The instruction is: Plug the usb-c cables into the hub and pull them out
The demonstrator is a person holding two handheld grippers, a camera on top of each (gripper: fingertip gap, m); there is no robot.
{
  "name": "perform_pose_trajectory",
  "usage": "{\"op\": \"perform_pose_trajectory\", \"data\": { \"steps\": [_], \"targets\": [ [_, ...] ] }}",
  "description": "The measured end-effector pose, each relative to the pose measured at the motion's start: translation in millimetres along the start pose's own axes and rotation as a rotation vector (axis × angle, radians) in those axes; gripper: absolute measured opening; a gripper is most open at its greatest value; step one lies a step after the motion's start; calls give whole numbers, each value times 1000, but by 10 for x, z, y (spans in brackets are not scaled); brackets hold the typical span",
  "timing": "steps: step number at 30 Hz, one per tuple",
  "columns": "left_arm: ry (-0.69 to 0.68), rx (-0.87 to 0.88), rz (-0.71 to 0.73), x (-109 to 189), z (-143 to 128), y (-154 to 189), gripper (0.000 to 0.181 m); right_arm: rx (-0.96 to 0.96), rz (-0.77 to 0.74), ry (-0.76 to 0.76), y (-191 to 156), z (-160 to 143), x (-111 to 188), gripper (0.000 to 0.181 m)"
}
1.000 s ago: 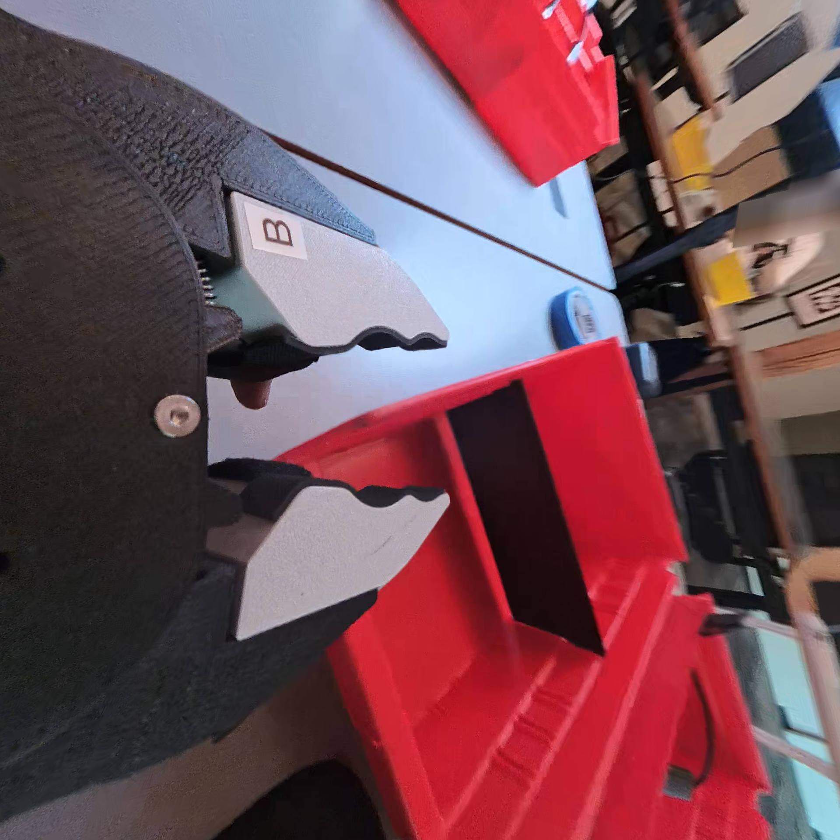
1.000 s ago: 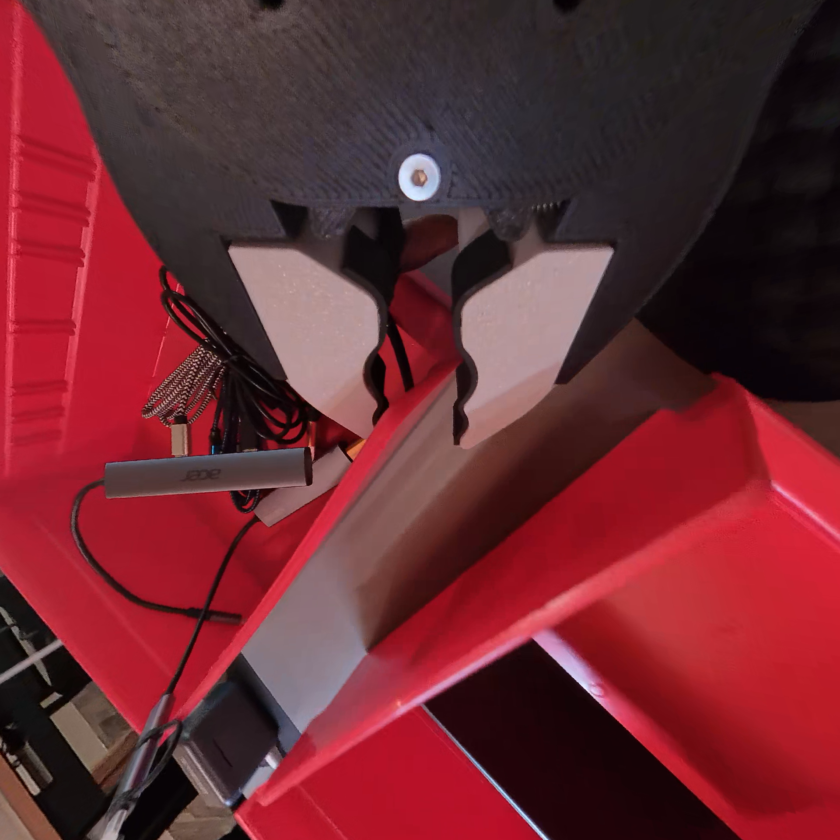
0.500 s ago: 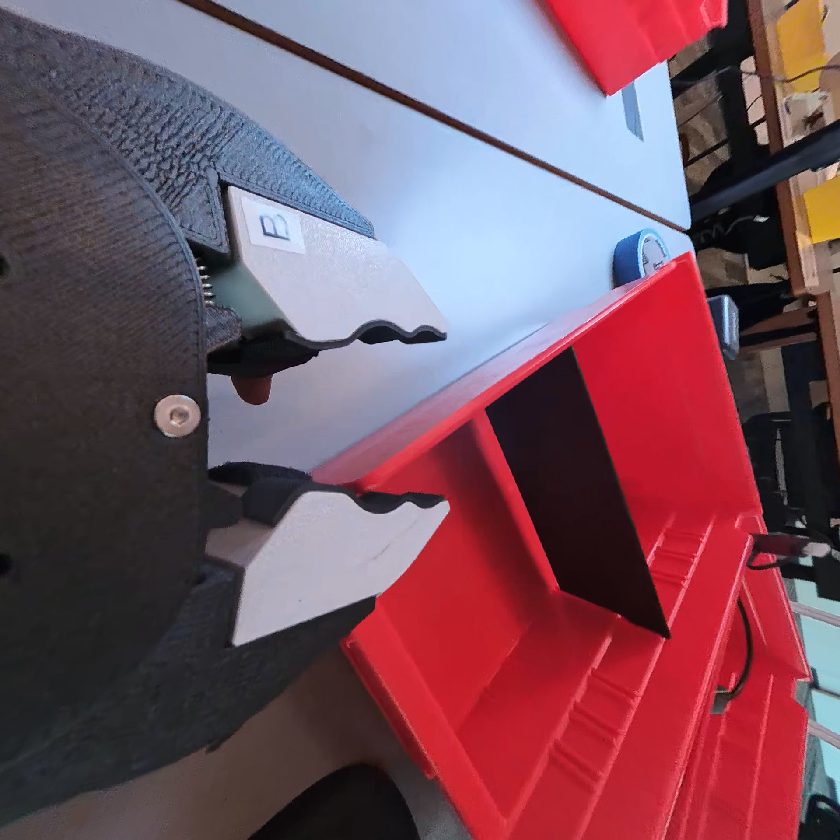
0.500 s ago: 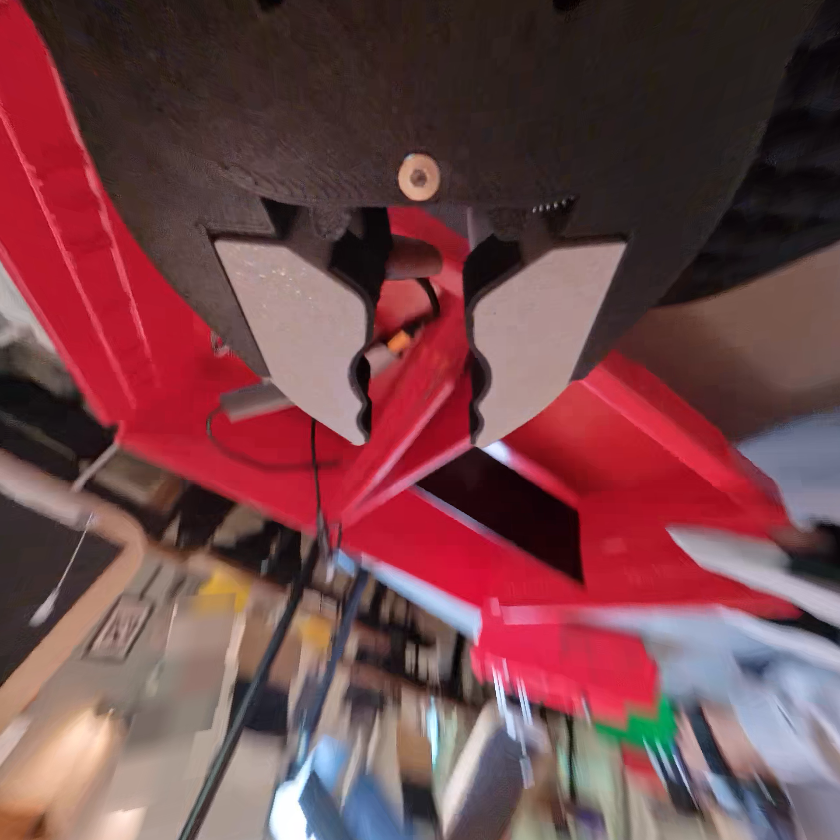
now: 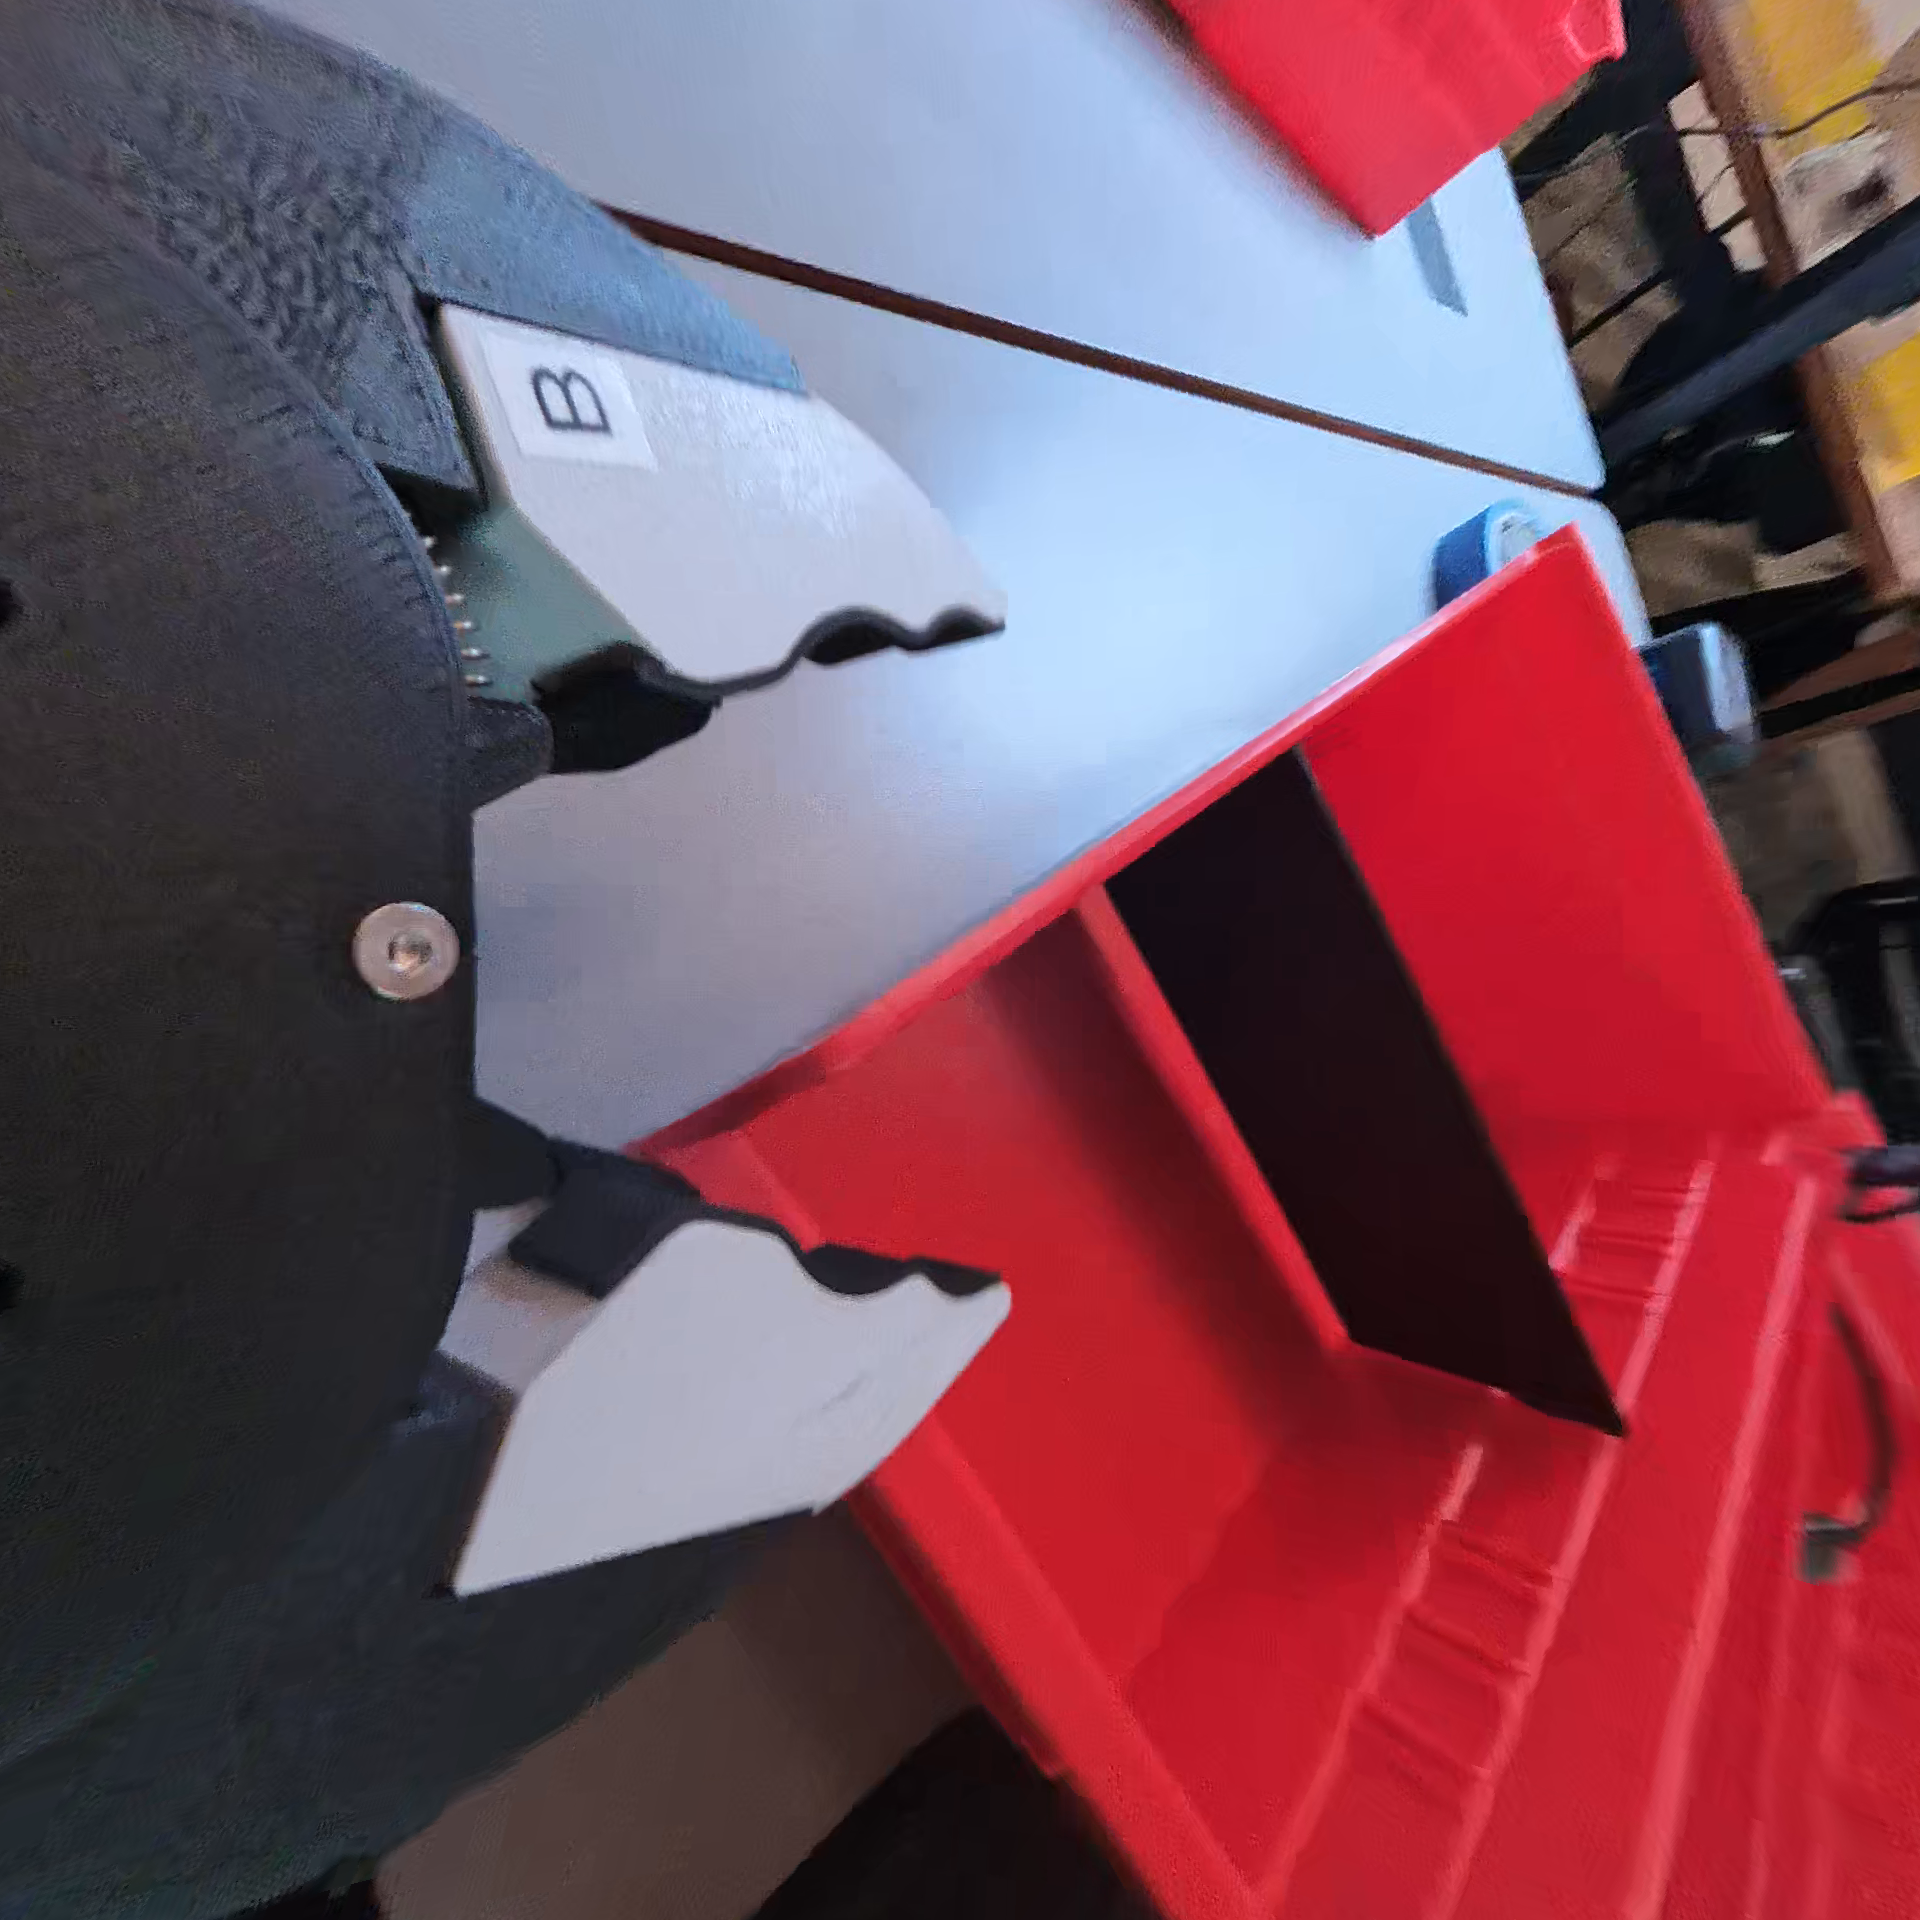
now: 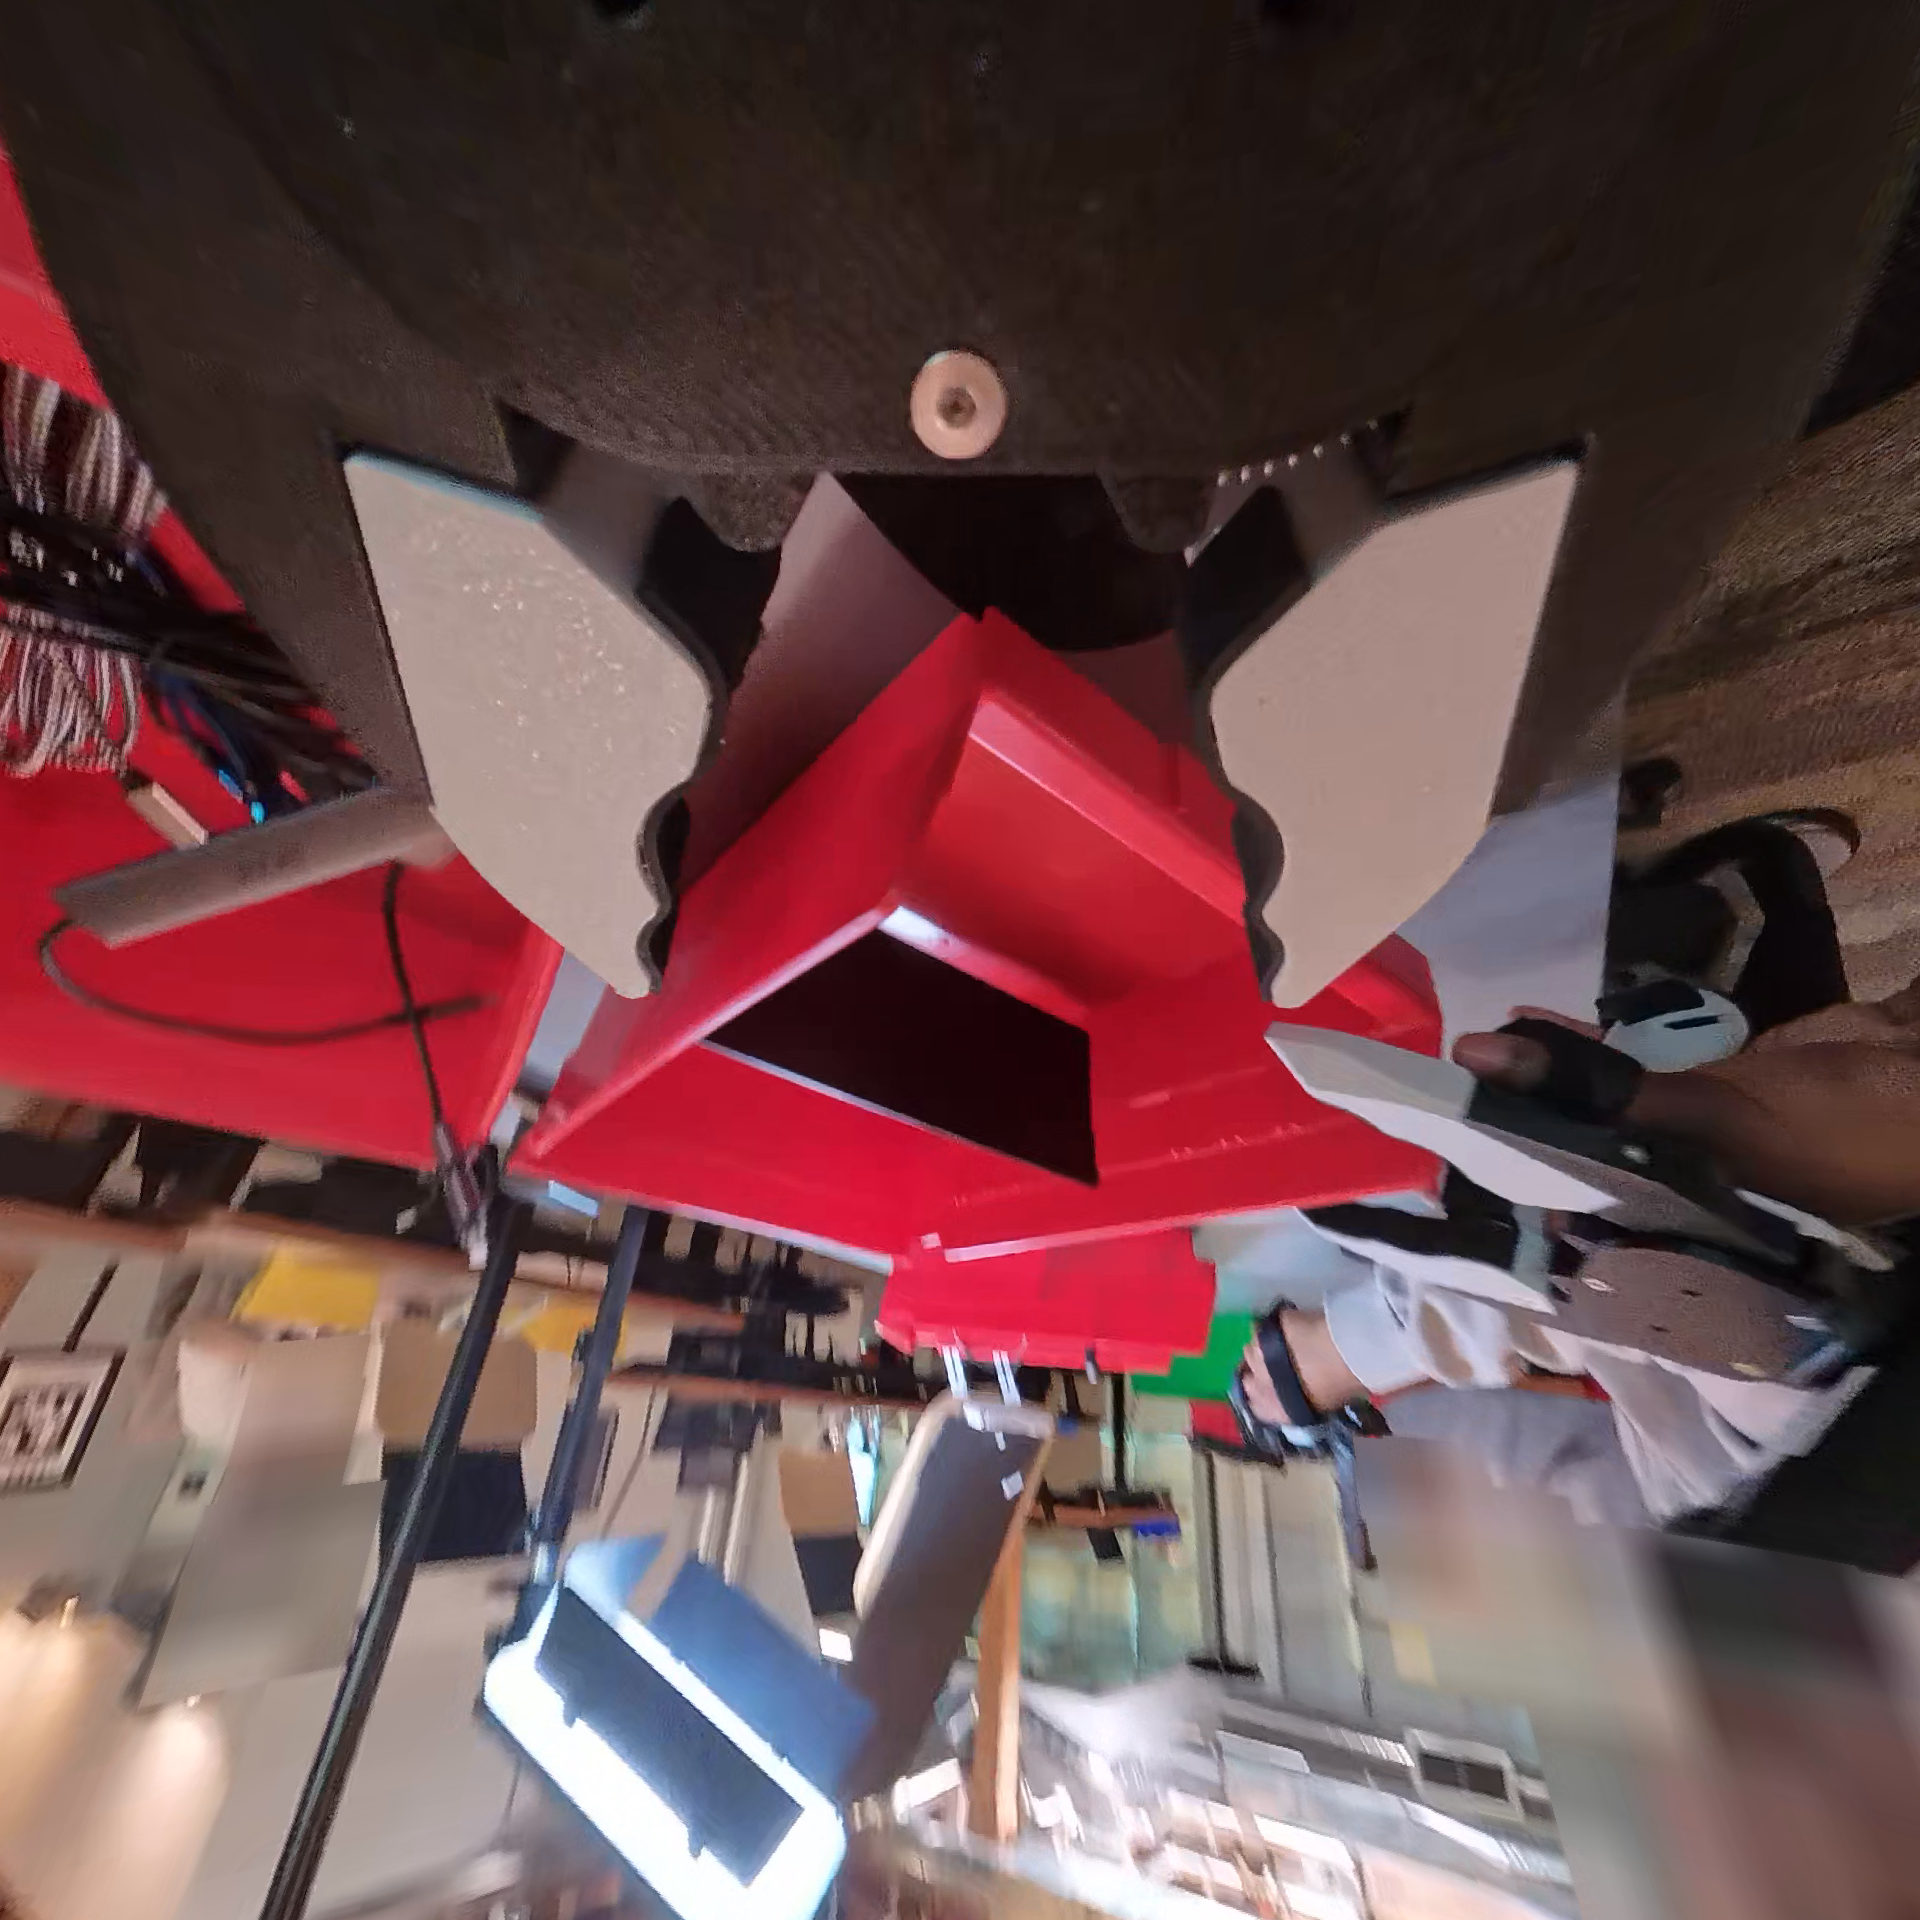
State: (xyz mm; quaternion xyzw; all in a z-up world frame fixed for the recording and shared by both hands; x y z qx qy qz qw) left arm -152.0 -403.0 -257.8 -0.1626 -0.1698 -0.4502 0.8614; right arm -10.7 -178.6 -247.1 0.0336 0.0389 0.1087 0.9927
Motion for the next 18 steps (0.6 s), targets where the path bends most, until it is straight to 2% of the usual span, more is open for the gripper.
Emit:
{"op": "perform_pose_trajectory", "data": {
  "steps": [2,4,6,7,9,10,11,14,18],
  "targets": [
    [65,44,-12,-85,-2,-15,127,-32,-32,-120,41,-49,-92,96],
    [86,67,-29,-183,-13,-13,131,-31,-40,-240,44,-118,-172,74],
    [94,87,-22,-263,-35,-10,127,3,-76,-326,37,-170,-240,60],
    [110,108,-38,-289,-36,6,113,21,-90,-372,32,-202,-276,56],
    [180,136,-57,-292,-7,50,64,60,-113,-493,36,-284,-352,41],
    [191,150,29,-282,-6,43,48,93,-131,-554,44,-324,-387,28],
    [183,134,128,-276,-7,56,34,136,-145,-582,40,-334,-411,26],
    [210,42,314,-212,68,149,19,308,-241,-560,8,-344,-416,19],
    [432,-3,418,81,278,225,12,409,-293,-372,-45,-163,-340,18]
  ]
}}
Point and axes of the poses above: each gripper's, where its closed fingertips meet, x back along the fingers, z out of its top, y = z × x across the jaws, the point moved 8 cm from there along x, back along the fingers, and after that the axes turned 6 degrees about -z, right-handed, at the moved point
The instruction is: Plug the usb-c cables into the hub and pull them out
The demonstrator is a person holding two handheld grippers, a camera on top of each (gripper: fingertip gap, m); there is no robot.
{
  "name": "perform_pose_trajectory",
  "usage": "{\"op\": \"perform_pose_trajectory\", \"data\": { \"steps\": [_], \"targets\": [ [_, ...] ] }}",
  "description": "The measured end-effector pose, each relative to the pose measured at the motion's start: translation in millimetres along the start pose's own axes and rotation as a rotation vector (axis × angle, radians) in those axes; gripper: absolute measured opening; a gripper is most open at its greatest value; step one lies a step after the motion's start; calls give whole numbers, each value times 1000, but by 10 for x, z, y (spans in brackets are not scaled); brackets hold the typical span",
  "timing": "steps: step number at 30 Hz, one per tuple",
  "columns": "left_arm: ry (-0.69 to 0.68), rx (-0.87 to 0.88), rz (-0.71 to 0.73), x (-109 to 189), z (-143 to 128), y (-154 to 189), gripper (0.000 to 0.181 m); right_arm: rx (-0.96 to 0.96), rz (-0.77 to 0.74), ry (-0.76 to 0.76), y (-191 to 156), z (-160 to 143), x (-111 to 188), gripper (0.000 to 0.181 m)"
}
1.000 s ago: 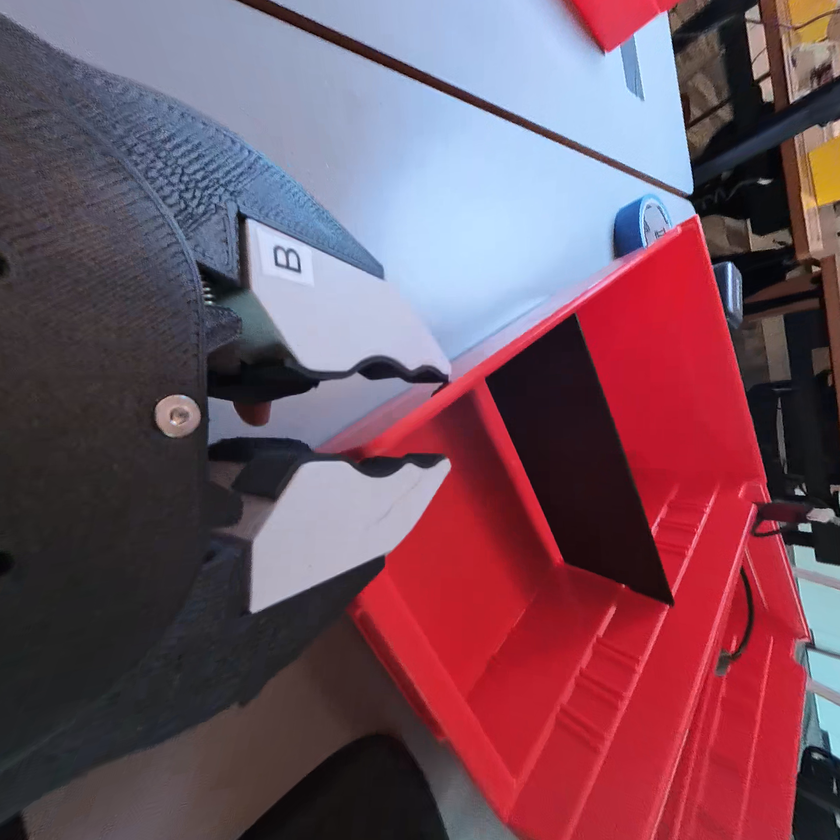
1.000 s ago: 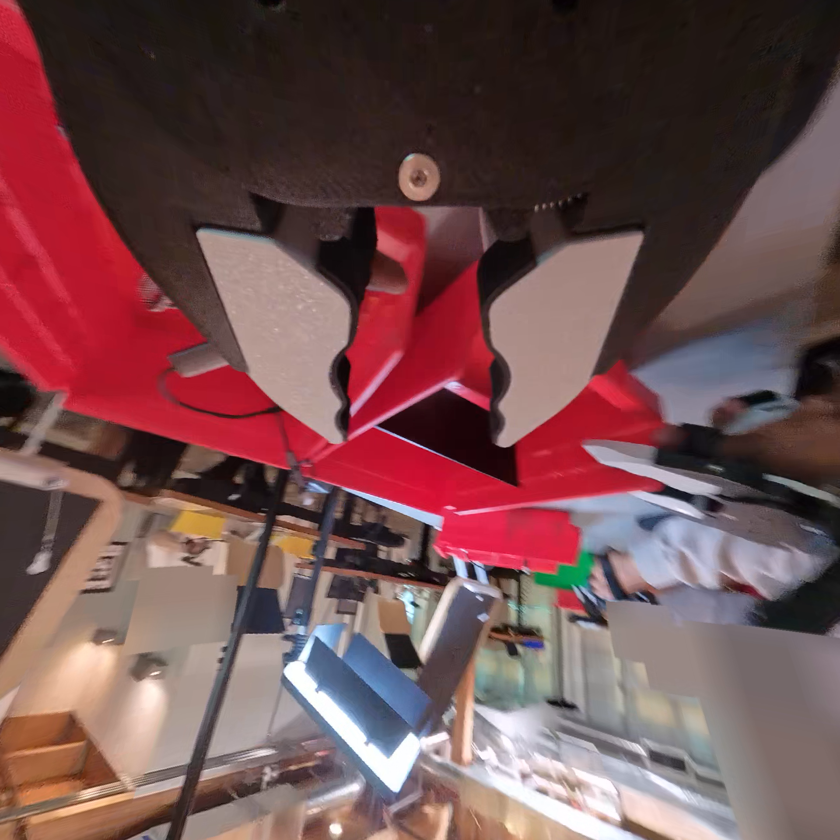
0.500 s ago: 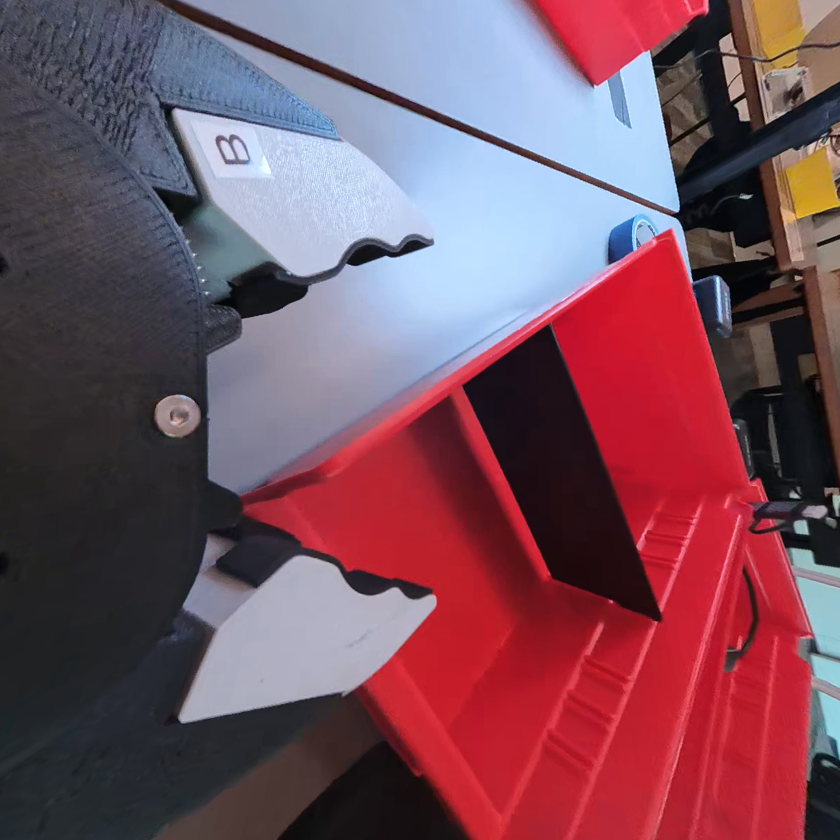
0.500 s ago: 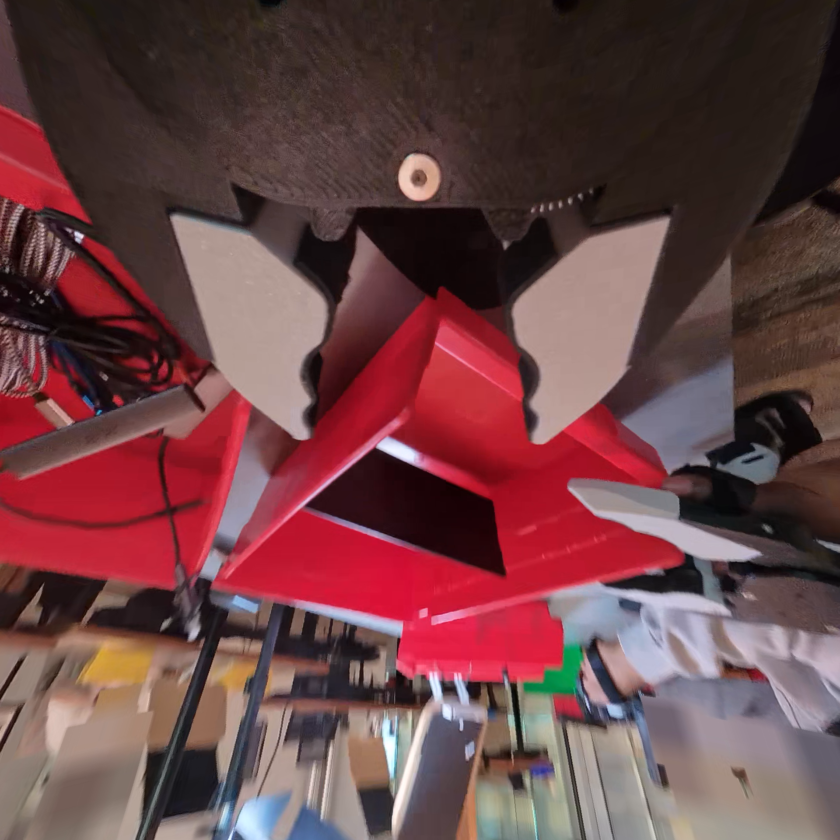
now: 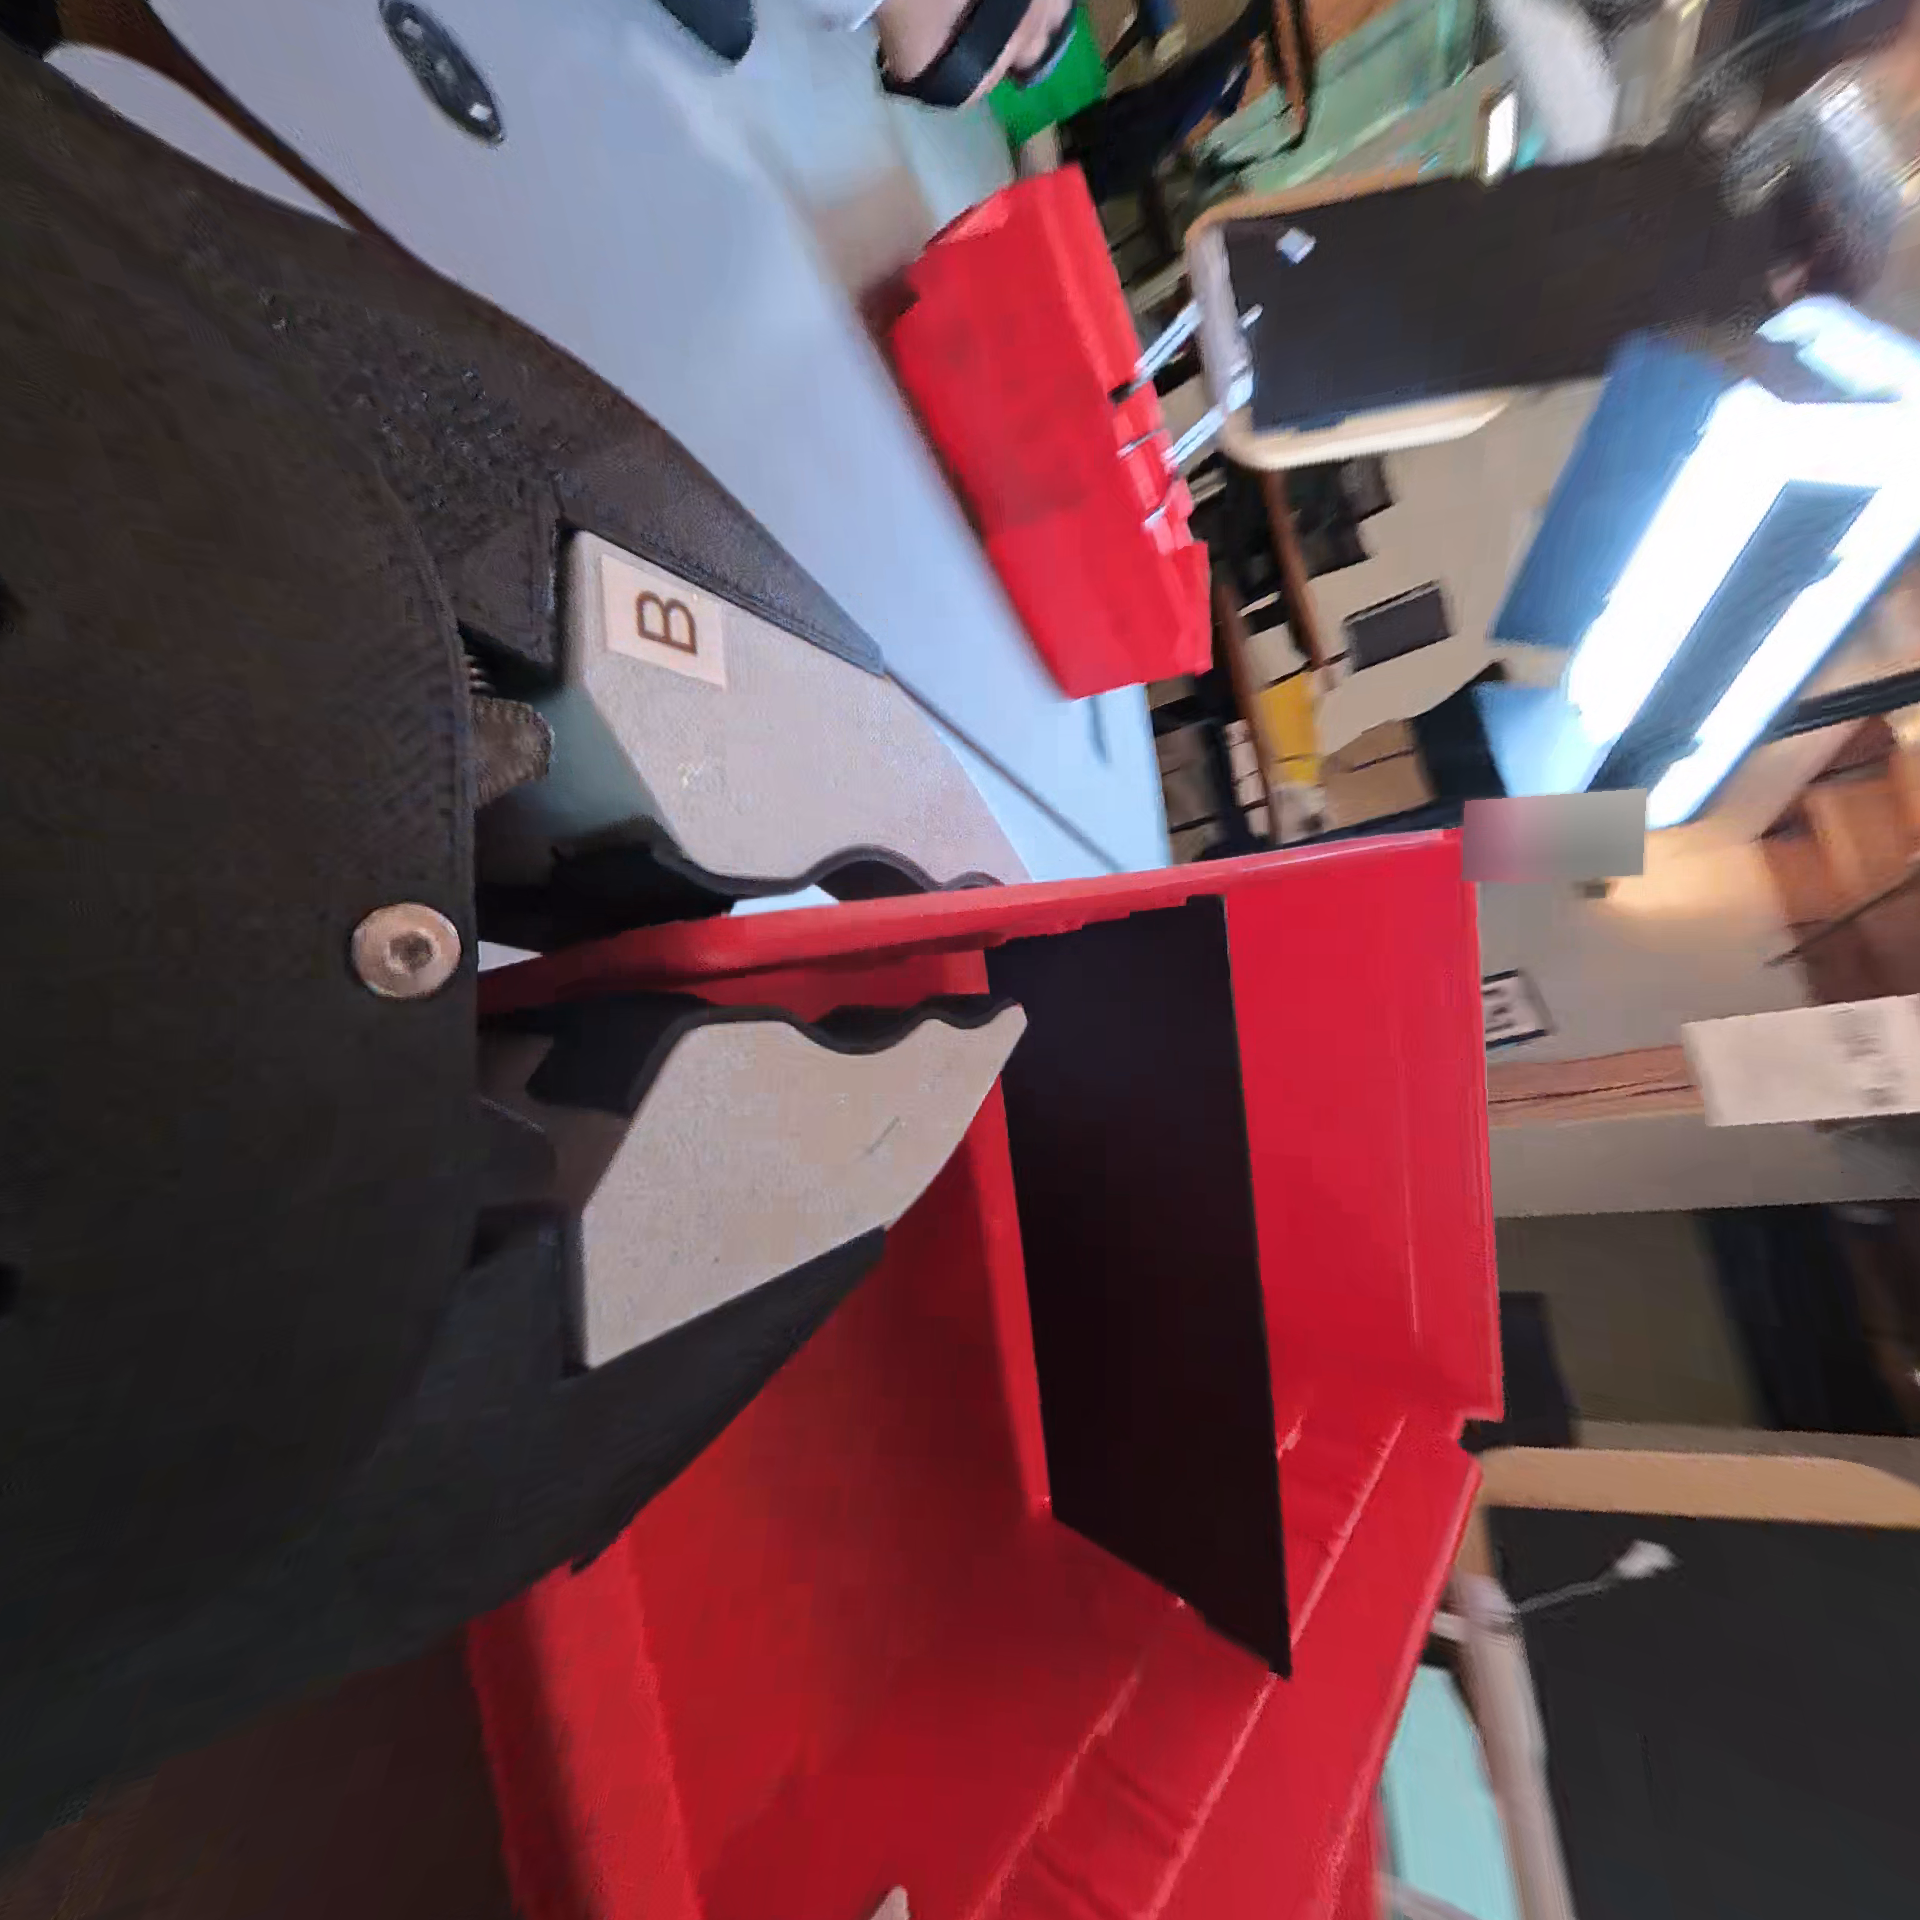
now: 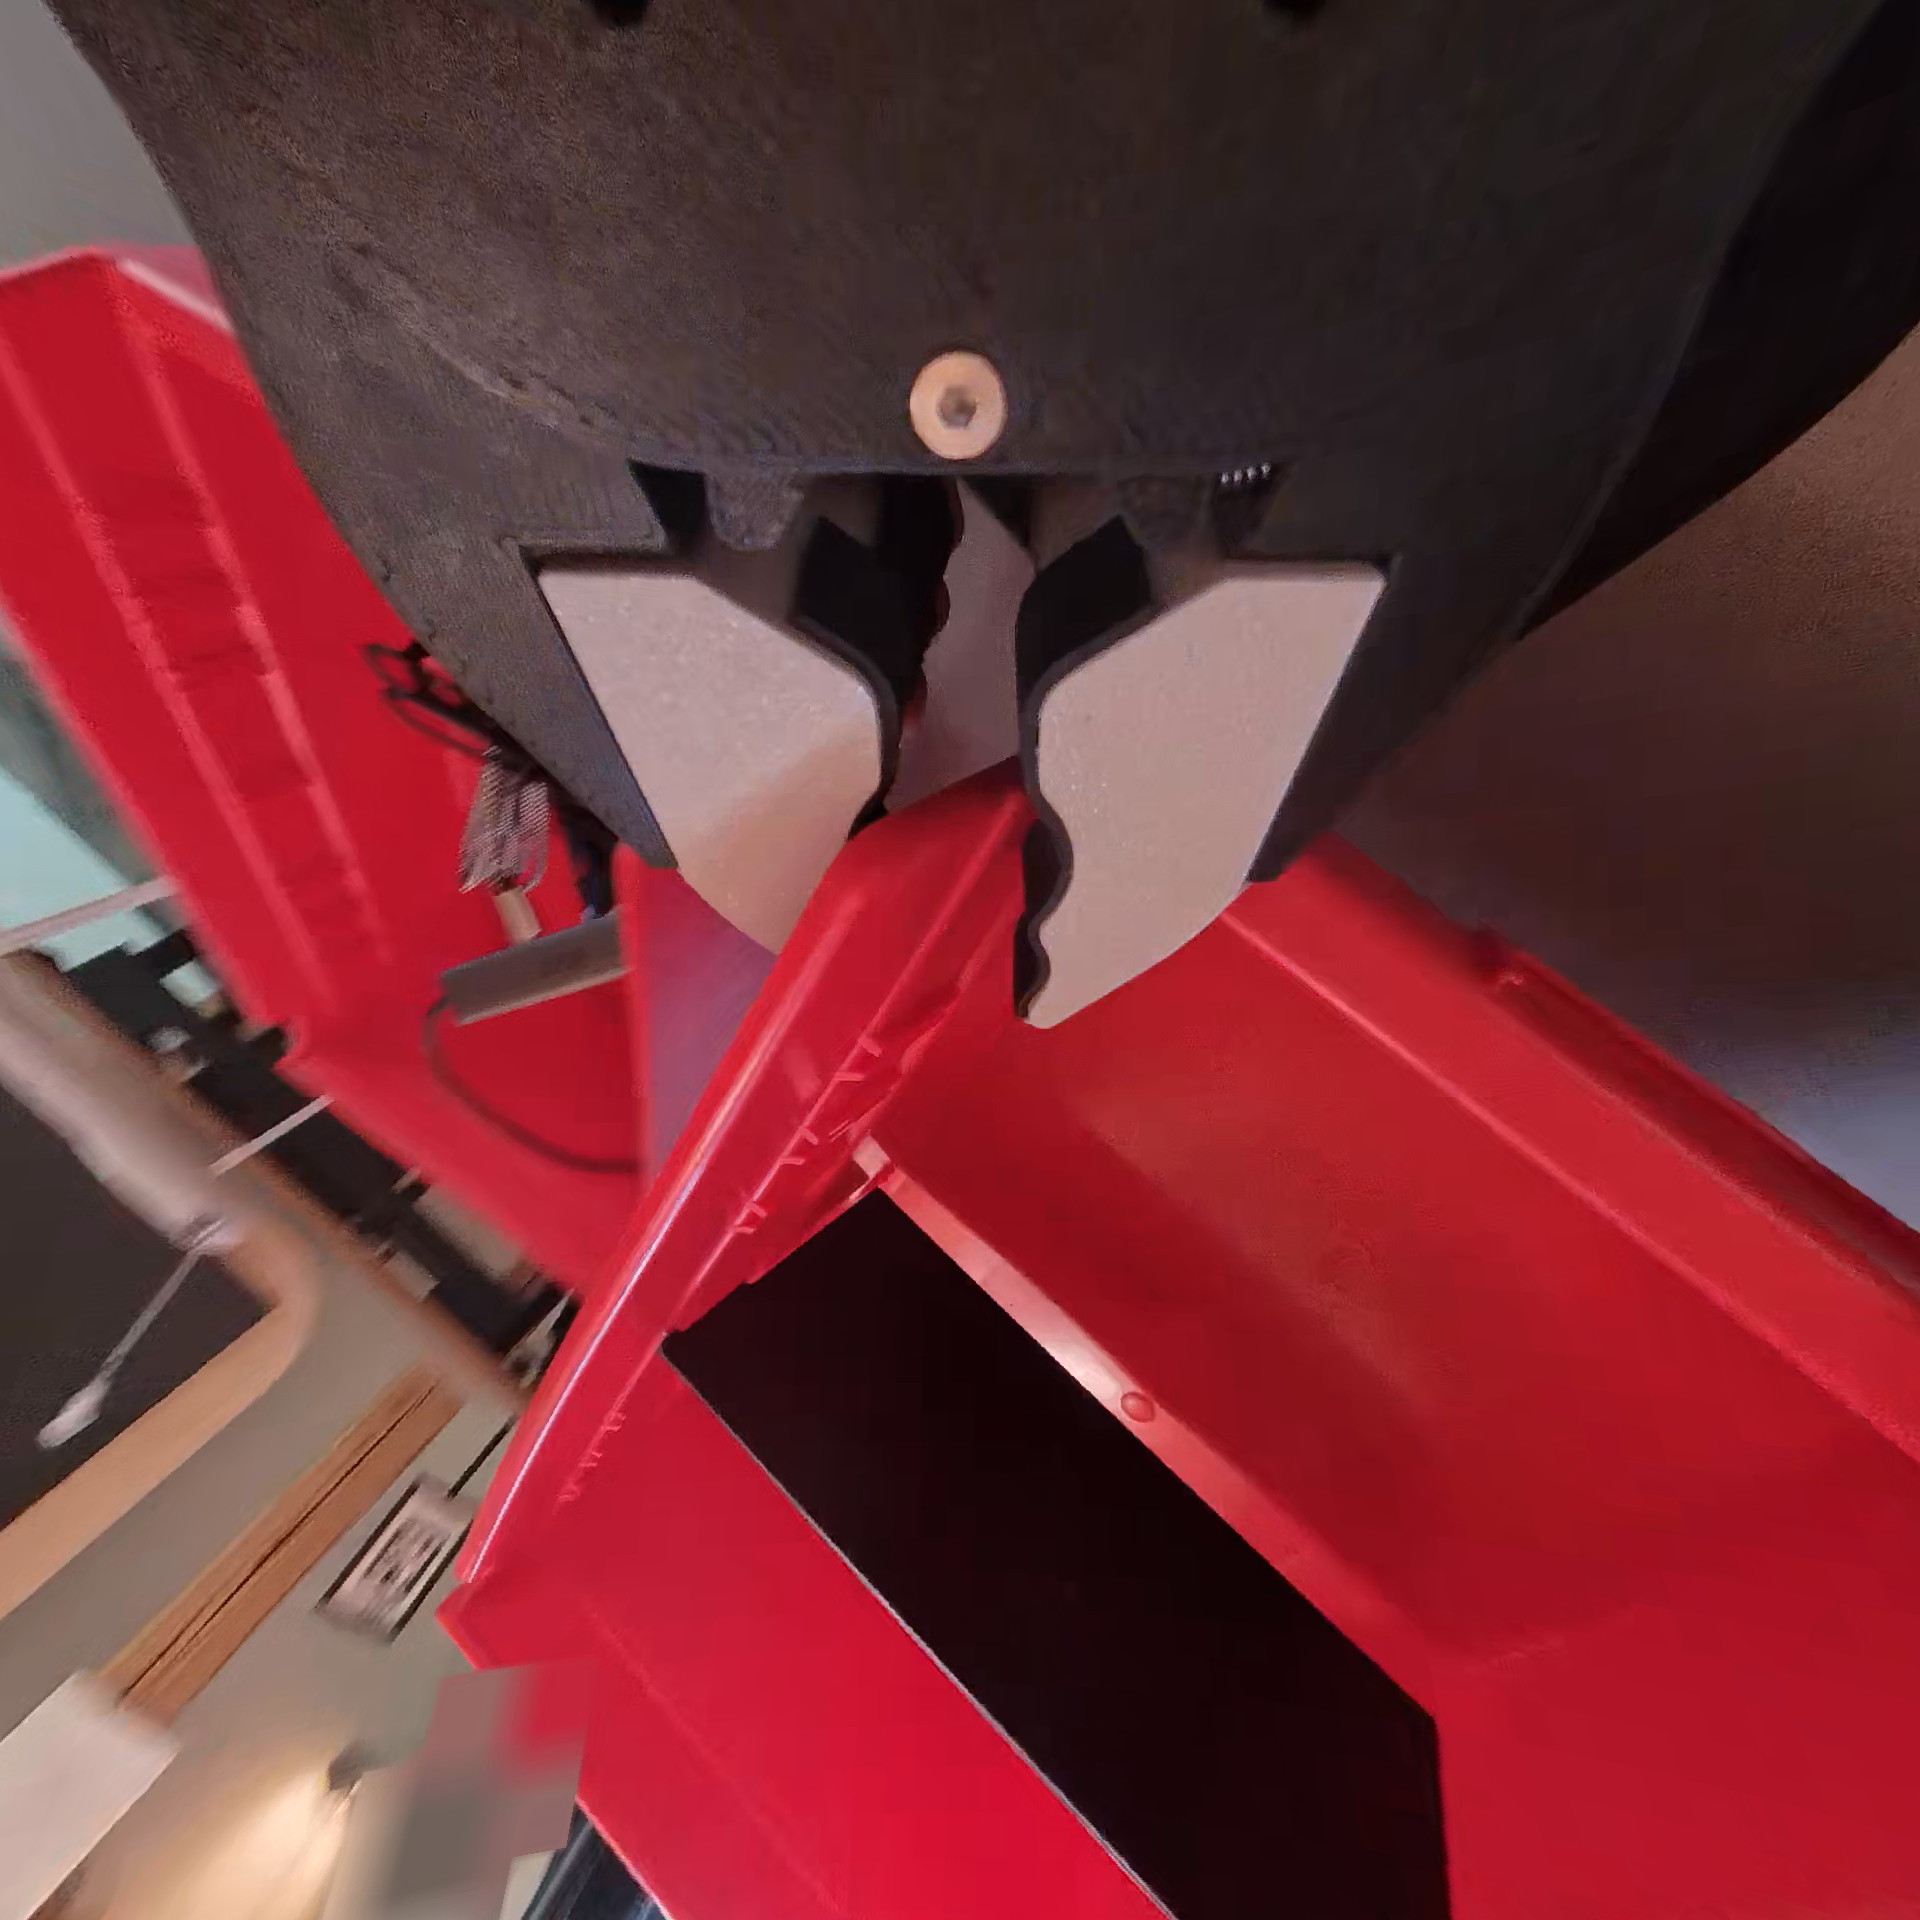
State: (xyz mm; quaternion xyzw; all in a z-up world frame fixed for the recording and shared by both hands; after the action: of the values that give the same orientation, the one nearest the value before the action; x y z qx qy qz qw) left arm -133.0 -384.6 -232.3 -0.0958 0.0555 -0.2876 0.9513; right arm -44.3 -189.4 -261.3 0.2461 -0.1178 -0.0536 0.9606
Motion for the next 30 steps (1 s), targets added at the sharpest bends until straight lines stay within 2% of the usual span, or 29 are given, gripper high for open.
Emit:
{"op": "perform_pose_trajectory", "data": {
  "steps": [5,10,16,22,26,30],
  "targets": [
    [223,-61,79,230,563,118,11,-8,-112,212,307,280,298,17],
    [364,-66,-36,158,1026,579,13,-71,-256,278,850,234,667,16],
    [484,8,-268,-149,1374,1560,14,-59,-508,194,1639,-213,1205,14],
    [496,58,-570,-483,1653,2696,20,-96,-697,37,2378,-757,1816,14],
    [432,105,-712,-653,1648,3330,23,-112,-733,-88,2736,-1097,2078,14],
    [337,139,-800,-764,1478,3814,26,-115,-720,-220,2935,-1451,2210,14]
  ]
}}
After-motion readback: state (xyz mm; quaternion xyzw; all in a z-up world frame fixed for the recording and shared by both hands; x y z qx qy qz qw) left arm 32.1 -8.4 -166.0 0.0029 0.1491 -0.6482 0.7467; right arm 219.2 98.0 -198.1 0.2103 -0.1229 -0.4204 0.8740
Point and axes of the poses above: each gripper's, where its closed fingertips meet, x back along the fingers, z out of its top, y = z × x across the jaws, the point moved 8 cm from there along x, back along the fingers, and after that the axes turned 6 degrees about -z, right-handed, at the moved point
